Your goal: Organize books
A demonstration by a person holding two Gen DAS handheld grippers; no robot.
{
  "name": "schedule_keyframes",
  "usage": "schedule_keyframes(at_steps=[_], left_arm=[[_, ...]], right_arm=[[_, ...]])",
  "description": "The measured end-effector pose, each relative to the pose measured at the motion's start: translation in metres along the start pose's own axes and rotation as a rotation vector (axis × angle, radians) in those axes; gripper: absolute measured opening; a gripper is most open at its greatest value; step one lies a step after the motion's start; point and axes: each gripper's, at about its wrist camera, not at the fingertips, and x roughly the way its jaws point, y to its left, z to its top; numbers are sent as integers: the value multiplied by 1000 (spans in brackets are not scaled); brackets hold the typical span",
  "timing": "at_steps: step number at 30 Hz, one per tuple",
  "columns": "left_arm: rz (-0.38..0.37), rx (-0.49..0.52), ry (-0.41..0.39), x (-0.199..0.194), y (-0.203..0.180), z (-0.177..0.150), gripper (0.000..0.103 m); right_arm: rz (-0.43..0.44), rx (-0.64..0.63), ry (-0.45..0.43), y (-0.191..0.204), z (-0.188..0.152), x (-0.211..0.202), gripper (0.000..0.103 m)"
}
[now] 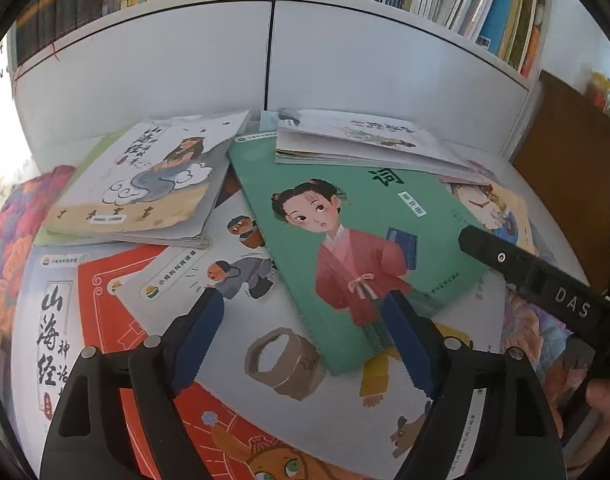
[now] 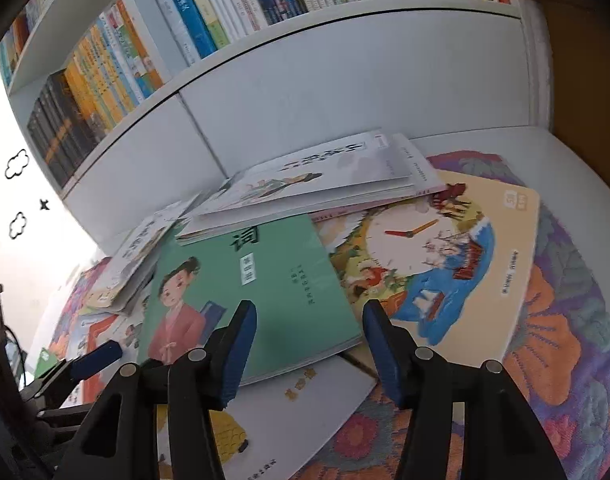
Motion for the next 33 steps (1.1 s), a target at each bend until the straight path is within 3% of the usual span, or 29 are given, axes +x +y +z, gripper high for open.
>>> schedule_keyframes(at_steps=[7,10,13,17,20,26,33], left_arm=[[-103,-36,1,0,10,2,82],[-142,-48,11,-1,15,4,82],[-186,-56,13,-1,21,6,82],[-185,20,11,-2,18,7,82],[-199,50,5,-6,19,8,82],[-154,126,17,-11,9,6,82],[-183,134,-12,-35,13,10,82]], right_arm=[[184,-41,85,13,-6,7,56],[124,-106,71,23,-8,5,56],[137,-95,45,20,-8,0,56],[138,-128,7,25,-7,-6,57],[134,-134,30,25,-8,-5,57],[132,-181,42,32,-8,-10,58],[123,-220,54,44,-4,-19,58]])
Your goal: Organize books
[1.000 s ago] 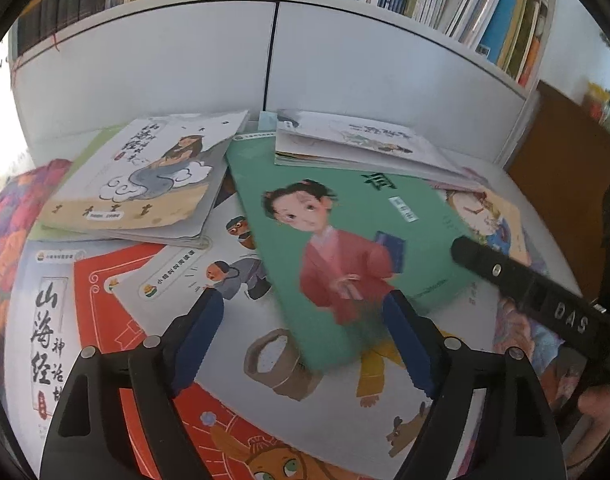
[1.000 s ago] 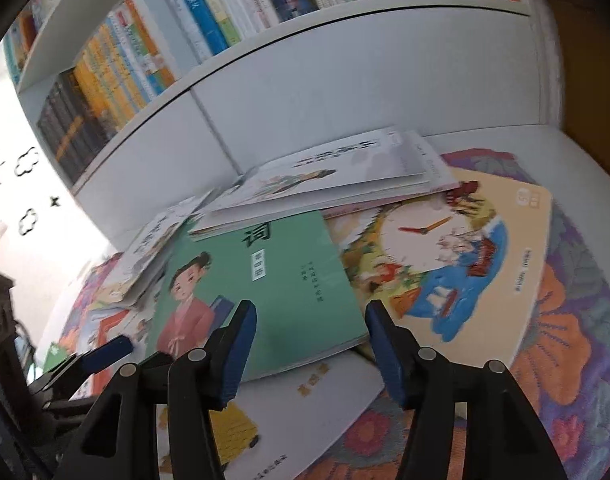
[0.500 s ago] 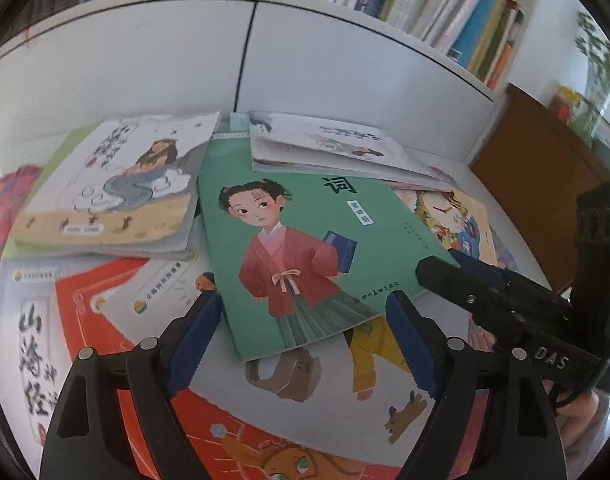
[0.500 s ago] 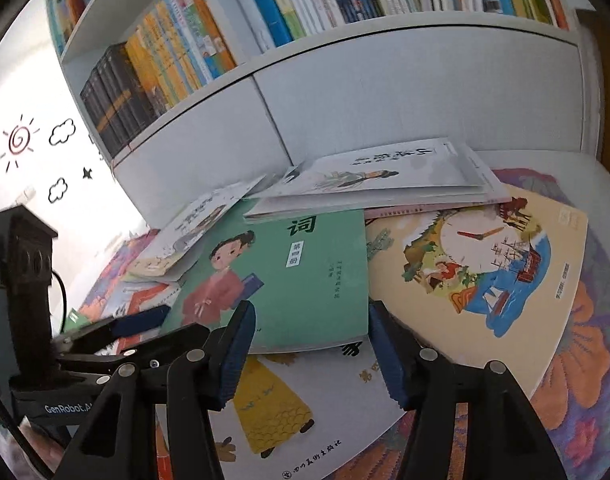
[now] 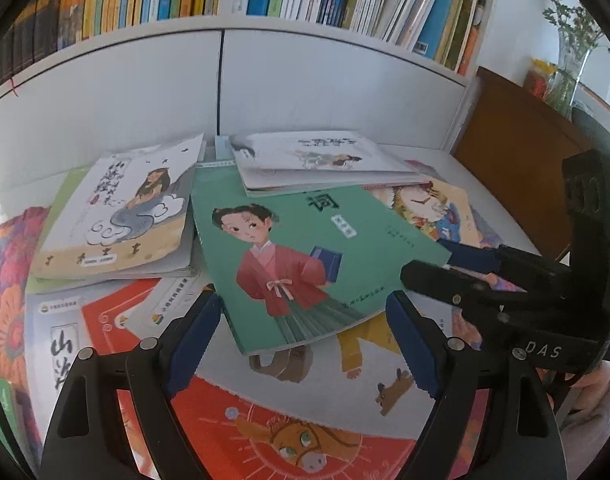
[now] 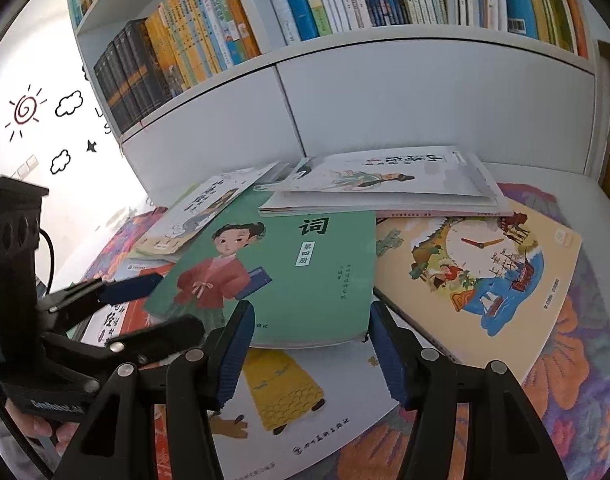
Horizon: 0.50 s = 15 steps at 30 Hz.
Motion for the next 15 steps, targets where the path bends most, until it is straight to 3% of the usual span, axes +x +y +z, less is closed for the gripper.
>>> schedule_keyframes(at_steps=[6,11,13,15], left_arm=[[-67,-50,53,-31,1,-20,82],[-114,34,155,-69,-10,-64,82],[-102,60,178,-79,-7,-74,82],[-81,23,171,-80,5,-75,82]], right_arm=[[84,-3,50,19,-23,-23,58],[191,31,168,29,-54,-53,58],[250,19,238,32,-63,-65,58],[242,20,277,27,-66,-70,58]])
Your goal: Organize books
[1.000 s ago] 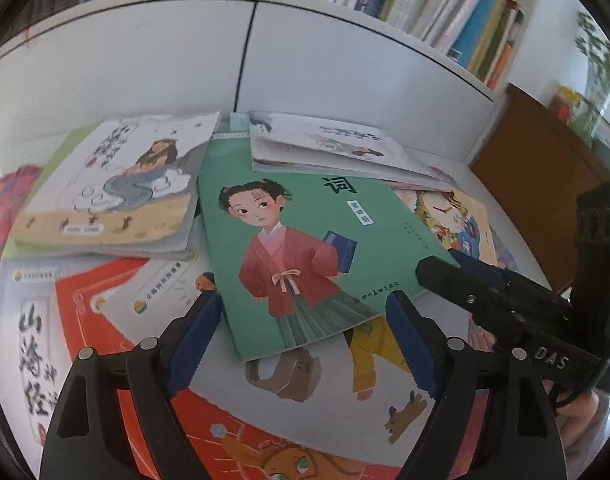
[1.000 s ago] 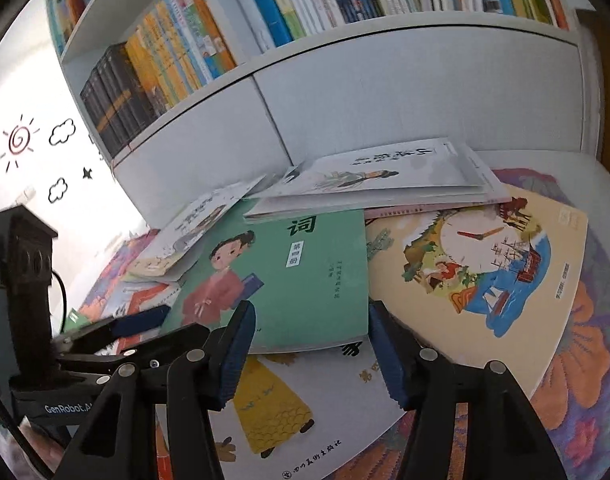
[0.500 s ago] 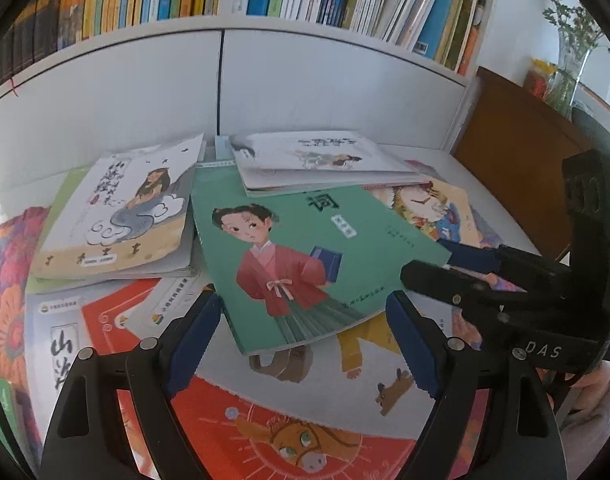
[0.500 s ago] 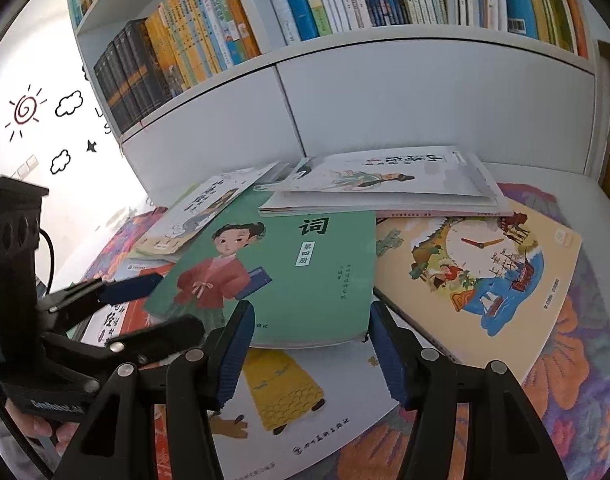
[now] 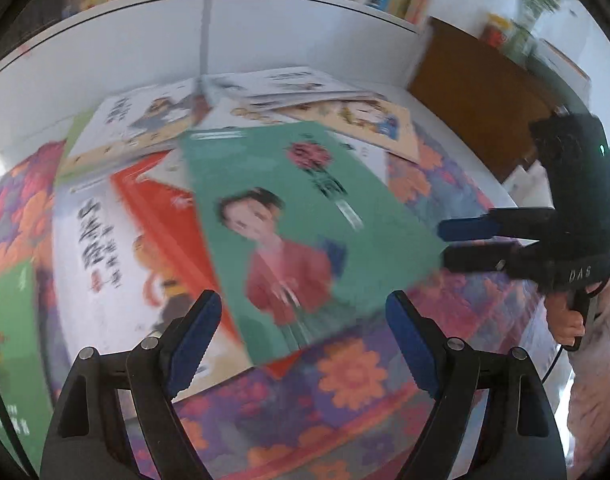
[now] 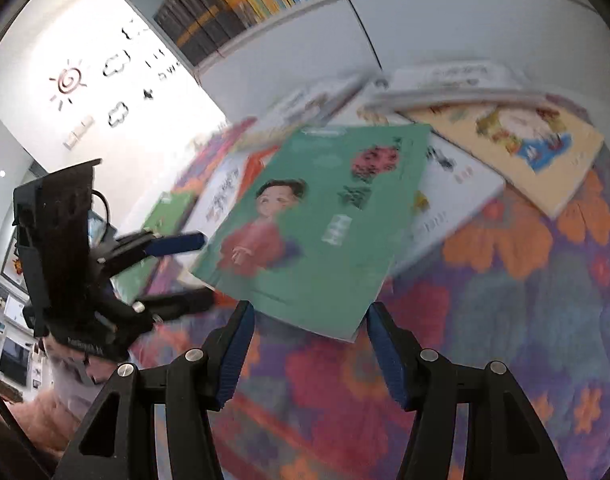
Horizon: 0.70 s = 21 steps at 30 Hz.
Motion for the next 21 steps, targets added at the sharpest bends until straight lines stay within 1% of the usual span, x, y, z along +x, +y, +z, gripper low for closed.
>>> schedule_keyframes(at_steps=[2,3,5,6,7,8,9,10,11,12,13,14,16,17,19,21], left_arm=[[44,-69,-25,7,20,7,82],[58,-110,-21,14,30,10,81],[39,-178,1,27,45,13,78],[20,-212,21,35,51,12,77],[11,-222,29,39,54,11,77],[23,-191,3,37,49,10,78],[20,-172,10,37,45,9,78],[23,-156,22,37,40,7,78],[27,-138,24,36,35,7,78],[10,-113,22,33,28,5,77],[-42,-101,30,30,23,3,80],[-39,-97,36,28,19,1,80],[19,-53,46,25,8,-3,79],[26,-39,55,24,4,-7,79],[-13,-39,101,16,-2,-20,79],[-67,0,143,8,-8,-34,79]], right_arm=[[-43,27,-42,-10,4,-2,58],[-59,56,-68,-18,10,0,58],[-35,113,-96,-30,17,10,57],[-29,152,-98,-36,19,18,57],[-27,175,-92,-37,21,26,57],[-19,200,-77,-40,21,35,57],[8,223,-59,-40,21,45,57],[2,227,-52,-36,17,48,57],[-27,209,-56,-29,16,50,57],[-52,182,-55,-21,16,50,57],[-70,161,-53,-17,15,49,57],[-79,144,-40,-11,14,48,58],[-82,137,-16,-5,6,44,58],[-70,131,2,-1,3,43,58],[-45,130,57,5,-9,39,58],[1,134,149,9,-26,32,59]])
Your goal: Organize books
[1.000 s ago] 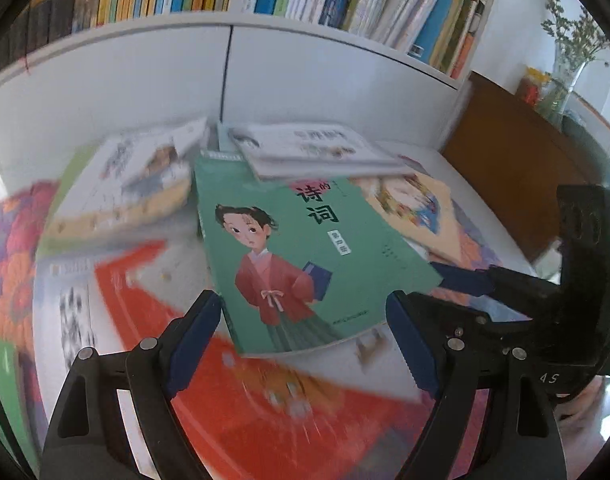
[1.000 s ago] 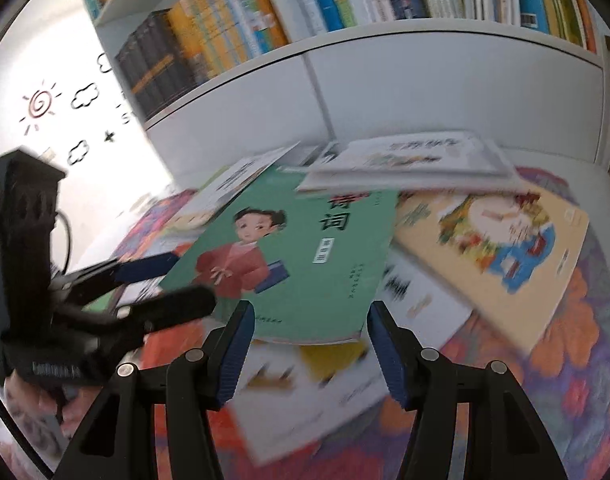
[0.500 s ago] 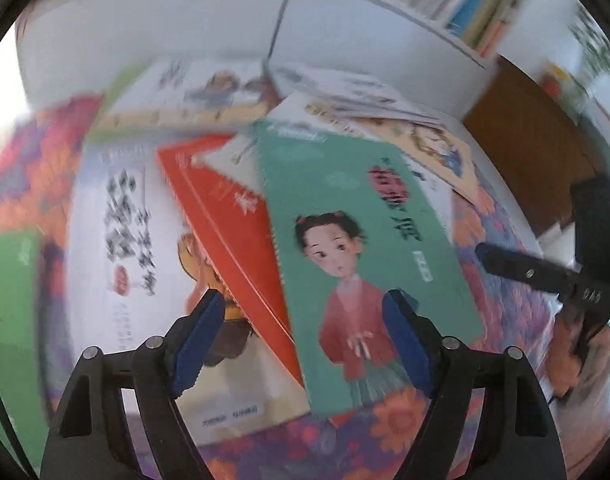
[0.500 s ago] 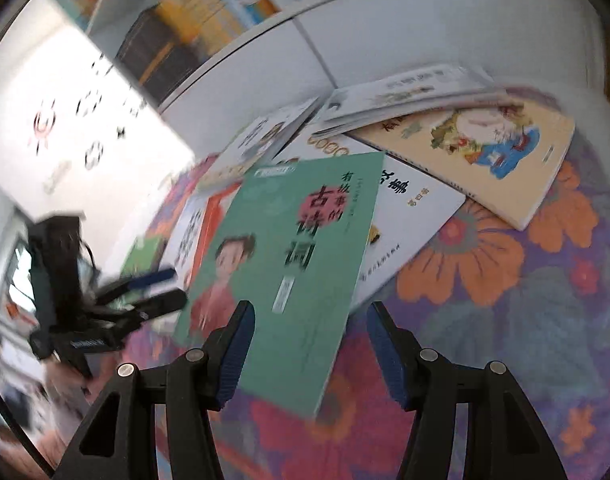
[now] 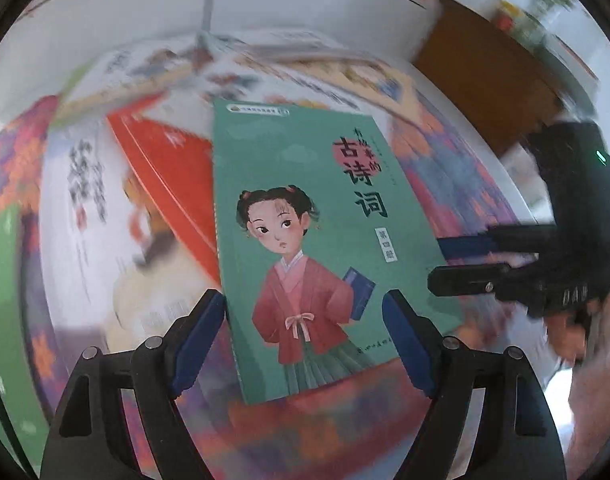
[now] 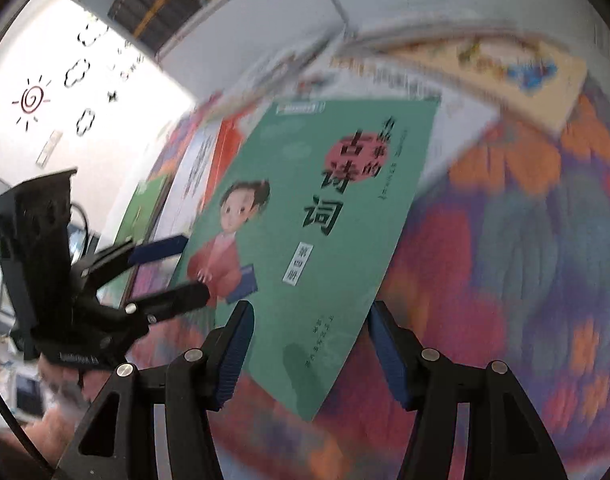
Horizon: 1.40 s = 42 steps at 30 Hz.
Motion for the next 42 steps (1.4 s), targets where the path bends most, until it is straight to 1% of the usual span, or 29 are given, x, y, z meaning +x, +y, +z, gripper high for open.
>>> schedule_keyframes(at_steps=[1,2,3,4,5,6,8,9,10,11,12,15,17,18,19,20,21,23,25,26,27,29,30,33,34,36,39,42], left_arm=[[-28,10,18,-1,-1,-5,79],[-59,-3,43,1,4,-7,78],[-83,-45,78,7,11,-7,77],[-99,-83,102,13,18,-6,75],[-134,-127,109,19,30,-2,69],[-161,-144,88,17,36,1,67],[-190,-203,90,19,49,4,56],[-234,-238,94,20,57,6,56],[-264,-256,101,21,62,7,56],[-275,-260,107,21,64,7,52],[-266,-257,110,21,66,7,46],[-238,-252,104,18,62,0,40],[-197,-247,100,16,60,-4,32],[-166,-237,93,14,56,-5,32],[-150,-230,87,14,54,-6,32],[-113,-213,75,13,48,-8,32],[-89,-203,67,14,45,-7,32],[-46,-190,59,14,40,-5,31],[0,-181,57,11,34,-5,31],[16,-173,51,8,33,-5,31],[21,-170,46,6,33,-5,30],[5,-175,38,2,33,-3,30],[-1,-173,30,-2,33,-3,30],[36,-149,-7,-13,27,-2,30],[40,-144,-18,-16,26,-1,30],[40,-141,-36,-23,26,2,30],[34,-144,-48,-28,26,4,30],[45,-144,-60,-30,26,6,30]], right_arm=[[23,-13,37,0,-6,-1,59],[53,-22,72,-3,-14,-4,59],[80,-10,93,-9,-19,-5,58],[80,14,86,-16,-20,-7,57],[80,41,71,-26,-19,-7,54],[105,63,62,-33,-17,-6,48],[175,118,37,-49,-9,-3,42],[205,135,21,-57,-4,0,36],[221,141,11,-60,-3,1,32],[249,152,4,-65,0,3,31],[275,166,1,-68,1,5,27],[306,196,-12,-78,3,10,12],[326,198,-27,-78,3,12,11],[322,194,-37,-77,3,11,11],[301,178,-47,-73,2,10,12],[275,160,-56,-68,3,10,12],[238,140,-68,-61,1,7,15],[150,95,-81,-44,0,4,16],[97,43,-79,-30,1,-3,16],[85,25,-87,-24,0,-5,16],[88,17,-91,-20,0,-8,16],[111,6,-101,-13,-2,-17,15],[109,-8,-110,-7,-3,-20,15],[73,-66,-138,6,-7,-27,15],[75,-69,-139,9,-7,-26,15],[87,-65,-143,12,-7,-26,15],[53,-109,-159,21,-8,-26,15],[51,-118,-165,26,-8,-26,15]])
